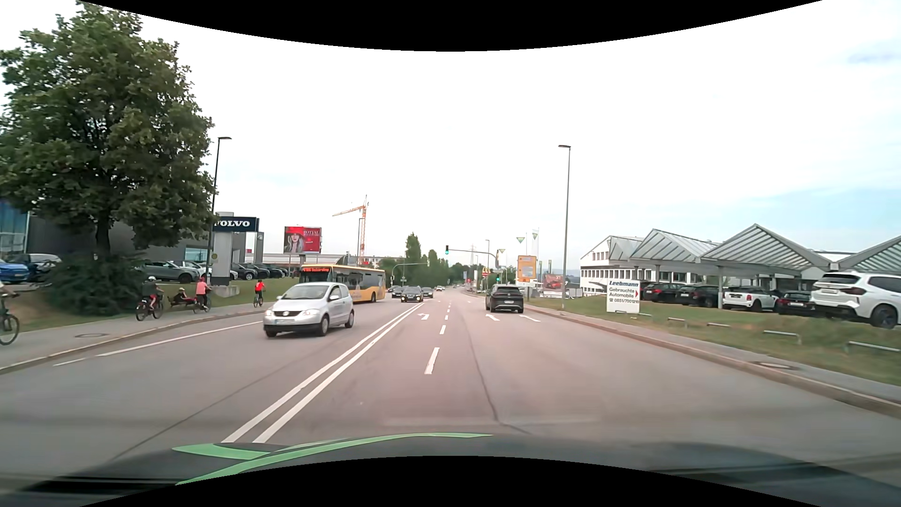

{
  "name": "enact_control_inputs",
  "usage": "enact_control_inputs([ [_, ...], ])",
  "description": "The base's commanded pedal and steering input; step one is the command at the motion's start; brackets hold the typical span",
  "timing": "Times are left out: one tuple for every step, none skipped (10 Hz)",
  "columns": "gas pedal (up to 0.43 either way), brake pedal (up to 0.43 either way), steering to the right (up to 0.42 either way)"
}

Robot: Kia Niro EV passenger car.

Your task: Follow the waypoints while adhering to traffic rules and regulations

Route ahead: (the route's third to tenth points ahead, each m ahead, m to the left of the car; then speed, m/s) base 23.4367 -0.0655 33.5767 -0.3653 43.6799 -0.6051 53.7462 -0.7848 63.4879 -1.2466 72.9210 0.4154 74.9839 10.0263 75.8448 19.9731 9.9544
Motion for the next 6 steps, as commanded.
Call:
enact_control_inputs([
  [0.000,0.207,-0.012],
  [0.000,0.207,-0.012],
  [0.000,0.201,-0.011],
  [0.000,0.207,-0.009],
  [0.000,0.207,-0.007],
  [0.000,0.207,-0.006],
])
